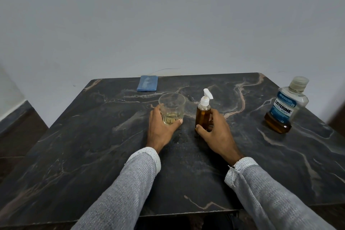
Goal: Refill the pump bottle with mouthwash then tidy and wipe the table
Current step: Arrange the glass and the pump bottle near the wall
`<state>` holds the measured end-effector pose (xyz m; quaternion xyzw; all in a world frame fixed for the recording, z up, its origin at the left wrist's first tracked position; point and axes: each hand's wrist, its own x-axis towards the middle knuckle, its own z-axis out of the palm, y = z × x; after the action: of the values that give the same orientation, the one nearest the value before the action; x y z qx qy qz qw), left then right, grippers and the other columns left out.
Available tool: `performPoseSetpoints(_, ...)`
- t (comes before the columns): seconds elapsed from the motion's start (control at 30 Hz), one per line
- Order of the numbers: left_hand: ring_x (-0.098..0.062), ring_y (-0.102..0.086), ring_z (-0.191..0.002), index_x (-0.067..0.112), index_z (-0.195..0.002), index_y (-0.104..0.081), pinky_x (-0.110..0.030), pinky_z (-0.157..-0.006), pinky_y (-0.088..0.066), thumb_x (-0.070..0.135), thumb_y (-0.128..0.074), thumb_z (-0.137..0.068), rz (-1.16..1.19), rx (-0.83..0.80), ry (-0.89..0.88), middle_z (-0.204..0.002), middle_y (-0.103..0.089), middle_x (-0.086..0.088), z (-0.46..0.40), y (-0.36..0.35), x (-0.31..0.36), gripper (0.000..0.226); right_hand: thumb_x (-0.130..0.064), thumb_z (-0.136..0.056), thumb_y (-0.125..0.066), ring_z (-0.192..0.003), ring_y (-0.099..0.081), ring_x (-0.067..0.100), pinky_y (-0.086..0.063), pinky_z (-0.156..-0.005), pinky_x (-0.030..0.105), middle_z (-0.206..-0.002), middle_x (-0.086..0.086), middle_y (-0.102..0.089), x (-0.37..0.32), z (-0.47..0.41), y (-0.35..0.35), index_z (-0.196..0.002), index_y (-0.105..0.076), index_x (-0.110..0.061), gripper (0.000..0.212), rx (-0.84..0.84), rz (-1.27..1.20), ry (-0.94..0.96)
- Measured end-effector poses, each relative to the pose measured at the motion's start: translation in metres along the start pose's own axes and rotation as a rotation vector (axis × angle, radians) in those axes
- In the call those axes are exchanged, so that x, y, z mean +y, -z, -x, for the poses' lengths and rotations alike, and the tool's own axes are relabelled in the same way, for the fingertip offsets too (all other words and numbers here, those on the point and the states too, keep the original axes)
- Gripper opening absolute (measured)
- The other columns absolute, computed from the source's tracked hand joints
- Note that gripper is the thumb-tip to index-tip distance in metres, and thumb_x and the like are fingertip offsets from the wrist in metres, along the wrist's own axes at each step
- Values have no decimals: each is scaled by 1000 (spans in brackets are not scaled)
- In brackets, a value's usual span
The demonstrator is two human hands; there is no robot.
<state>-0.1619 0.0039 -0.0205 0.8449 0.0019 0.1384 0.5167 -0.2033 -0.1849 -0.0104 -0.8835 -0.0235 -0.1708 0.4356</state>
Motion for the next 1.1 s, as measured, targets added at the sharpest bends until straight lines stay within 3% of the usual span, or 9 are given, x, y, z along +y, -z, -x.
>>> performPoseSetpoints(0.1, -12, -48, -113, 23, -129, -44, -25, -90, -40, 42, -86, -63, -27, -1, 8, -125, -49, 6, -6, -4, 1, 80, -27, -80, -74, -104, -54, 13, -51, -91, 34, -120, 1, -52, 5, -14, -2, -129, -44, -21, 58, 0, -3, -14)
performPoseSetpoints(0.37, -20, -58, -109, 18, -121, -53, -41, -95, -50, 40, -87, -63, -100, -5, 25, -120, -61, 1, -63, -10, 2, 70, -26, -79, -76, -99, -53, 13, -44, -82, 24, -117, -3, -50, 22, -75, -11, -129, -44, -19, 59, 8, 23, -32)
performPoseSetpoints(0.5, -20, -59, -109, 18, -121, -53, -41, -94, -51, 42, -87, -64, -121, -6, 27, -121, -61, 0, -104, -18, -4, 70, -27, -79, -76, -98, -54, 12, -43, -82, 22, -117, -1, -52, 32, -113, -20, -127, -44, -21, 58, 4, 27, -31)
performPoseSetpoints(0.6, -21, -58, -109, 16, -123, -51, -38, -92, -51, 41, -86, -66, -149, -14, 11, -122, -60, -2, -137, -25, -7, 71, -26, -79, -76, -98, -53, 10, -40, -75, 13, -119, 0, -53, 39, -145, -28, -127, -44, -20, 57, -14, 15, -23)
performPoseSetpoints(0.7, -22, -57, -111, 14, -127, -50, -33, -89, -47, 41, -84, -69, -183, -23, -12, -125, -60, -3, -169, -34, -11, 72, -24, -79, -77, -102, -57, 16, -47, -84, 23, -121, 4, -55, 46, -178, -37, -127, -45, -18, 58, -30, 8, -7)
performPoseSetpoints(0.8, -24, -57, -115, 14, -130, -49, -38, -96, -48, 41, -83, -71, -210, -45, -27, -128, -59, -4, -198, -42, -15, 73, -24, -79, -76, -103, -58, 19, -50, -89, 30, -121, 5, -55, 52, -206, -45, -127, -45, -17, 58, -28, 24, 14)
performPoseSetpoints(0.93, -24, -55, -119, 14, -132, -48, -37, -97, -46, 46, -82, -70, -251, -24, -38, -132, -59, -4, -229, -52, -19, 78, -24, -80, -76, -105, -56, 20, -49, -89, 31, -123, 7, -55, 59, -239, -55, -127, -44, -15, 57, -33, 44, 30)
performPoseSetpoints(1.1, -24, -55, -118, 15, -134, -44, -27, -86, -39, 48, -81, -70, -218, -24, -23, -133, -58, -5, -256, -63, -26, 81, -24, -82, -74, -111, -55, 23, -48, -93, 33, -126, 8, -54, 64, -271, -66, -131, -42, -14, 60, -36, 83, 33)
